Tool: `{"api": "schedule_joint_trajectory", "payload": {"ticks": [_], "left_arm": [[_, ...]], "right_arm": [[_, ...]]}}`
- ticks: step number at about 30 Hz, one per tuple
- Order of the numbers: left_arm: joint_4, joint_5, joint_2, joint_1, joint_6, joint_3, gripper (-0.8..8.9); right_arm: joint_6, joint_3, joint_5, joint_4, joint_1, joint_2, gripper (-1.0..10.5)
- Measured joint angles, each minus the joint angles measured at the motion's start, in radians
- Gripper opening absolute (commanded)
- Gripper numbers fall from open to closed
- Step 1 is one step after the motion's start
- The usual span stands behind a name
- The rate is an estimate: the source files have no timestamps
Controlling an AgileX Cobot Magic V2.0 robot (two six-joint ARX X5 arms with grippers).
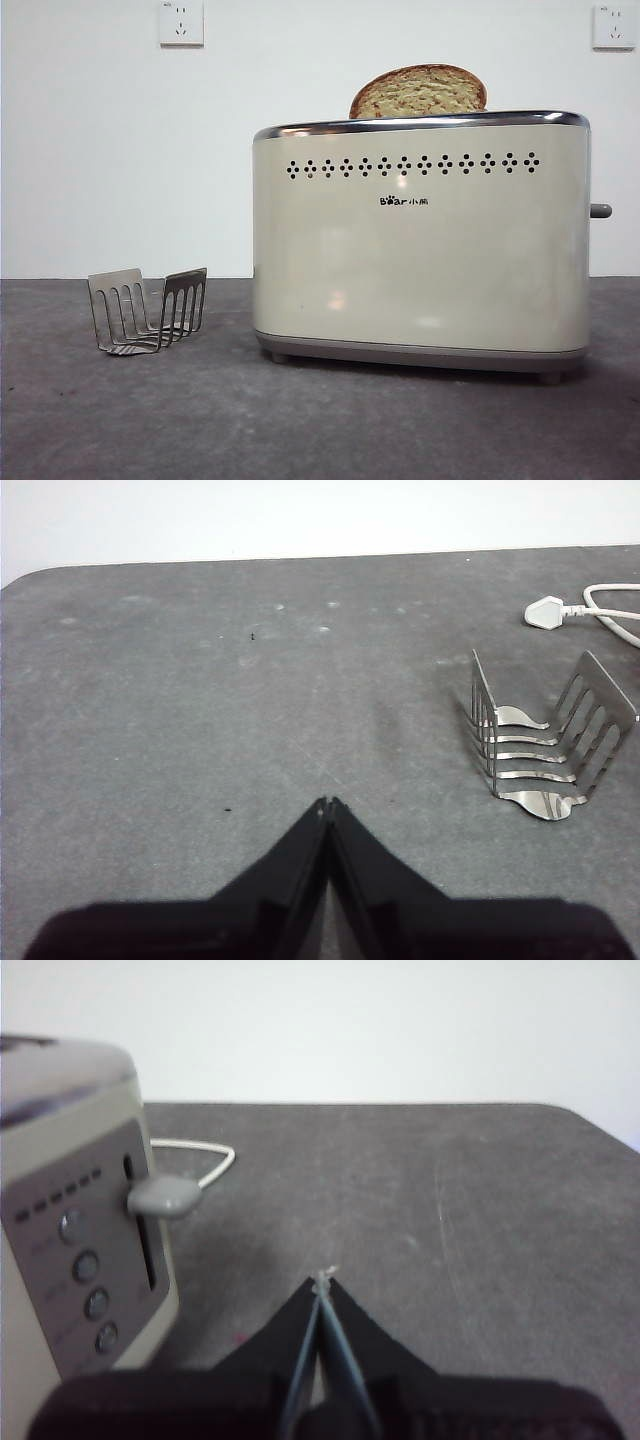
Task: Pick up a slice of bread from the rack,put the bread on the toaster,press the button
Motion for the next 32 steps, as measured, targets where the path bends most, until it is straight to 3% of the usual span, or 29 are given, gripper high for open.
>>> {"api": "schedule_joint_trajectory", "payload": {"ticks": [6, 32], "left_arm": [[0.0, 0.0, 0.0, 0.0, 0.0, 0.0, -0.03], [0.0, 0.0, 0.0, 0.0, 0.0, 0.0, -0.03]], "right_arm": [[-0.006, 0.0, 0.0, -0.076, 0.0, 0.0, 0.0], [-0.007, 0.0, 0.0, -0.077, 0.003, 0.0, 0.0]]}}
